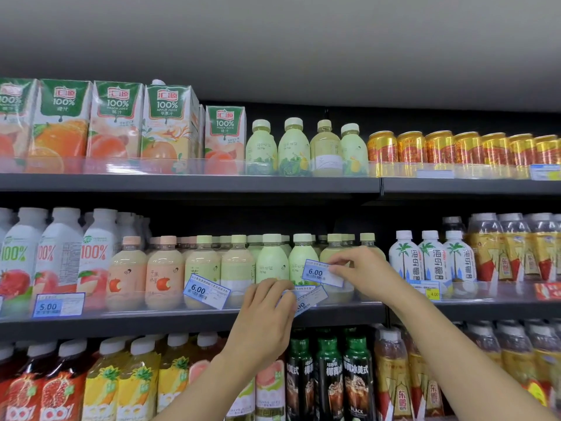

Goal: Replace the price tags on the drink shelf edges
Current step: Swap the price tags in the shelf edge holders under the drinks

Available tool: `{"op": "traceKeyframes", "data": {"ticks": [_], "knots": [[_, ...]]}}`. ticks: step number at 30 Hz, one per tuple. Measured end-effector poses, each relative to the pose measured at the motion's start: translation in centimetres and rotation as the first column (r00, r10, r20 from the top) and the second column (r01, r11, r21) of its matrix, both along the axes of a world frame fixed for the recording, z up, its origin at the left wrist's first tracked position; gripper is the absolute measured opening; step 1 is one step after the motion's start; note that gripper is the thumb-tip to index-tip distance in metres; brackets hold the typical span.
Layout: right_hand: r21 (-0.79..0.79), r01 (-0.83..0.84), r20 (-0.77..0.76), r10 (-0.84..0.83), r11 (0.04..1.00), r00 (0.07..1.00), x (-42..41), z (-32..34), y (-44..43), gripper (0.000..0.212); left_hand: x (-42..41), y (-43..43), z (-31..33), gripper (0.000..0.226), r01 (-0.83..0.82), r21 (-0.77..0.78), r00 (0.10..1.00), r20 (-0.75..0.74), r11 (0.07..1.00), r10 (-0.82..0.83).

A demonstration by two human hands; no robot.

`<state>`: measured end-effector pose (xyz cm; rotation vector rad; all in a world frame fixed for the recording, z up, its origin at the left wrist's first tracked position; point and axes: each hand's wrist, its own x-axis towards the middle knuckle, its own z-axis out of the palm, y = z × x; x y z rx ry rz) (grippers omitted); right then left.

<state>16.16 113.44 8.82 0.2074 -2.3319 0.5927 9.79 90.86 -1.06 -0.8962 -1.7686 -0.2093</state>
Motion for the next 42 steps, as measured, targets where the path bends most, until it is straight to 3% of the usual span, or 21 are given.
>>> {"op": "traceKeyframes", "data": {"ticks": [6,21,29,37,40,42], "knots": [[-0.108,-0.104,0.02,0.107,0.989,0.994,0.7,0.2,1.1,0.011,0.1,1.7,0.2,0.021,0.02,-0.049,1.0,0.003,0.999,-0.02],[-0.064,-0.137,0.059,0.141,0.988,0.988,1.1,-0.4,3.3,0.025,-0.4,3.3,-0.9,0.018,0.019,-0.013,1.0,0.003,1.0,-0.019],[-0.128,-0.168,0.066,0.177,0.977,0.982,0.6,-0.9,3.6,0.028,-0.6,3.7,-1.4,0.014,-0.016,0.012,1.0,-0.022,1.0,0.017],[-0.175,-0.19,0.065,0.204,0.966,0.977,-0.3,-1.2,3.0,0.027,-0.1,2.4,-1.0,0.013,0.108,0.083,0.994,-0.037,0.991,-0.105],[-0.231,-0.245,0.008,0.254,0.942,0.967,-0.9,-1.3,2.1,0.034,1.2,0.9,-0.4,0.022,0.186,0.291,0.957,0.162,0.939,-0.24],[-0.244,-0.312,-0.032,0.314,0.918,0.949,-1.3,-1.5,1.1,0.037,1.9,-0.3,0.2,0.009,0.166,0.446,0.877,0.341,0.88,-0.338]]}}
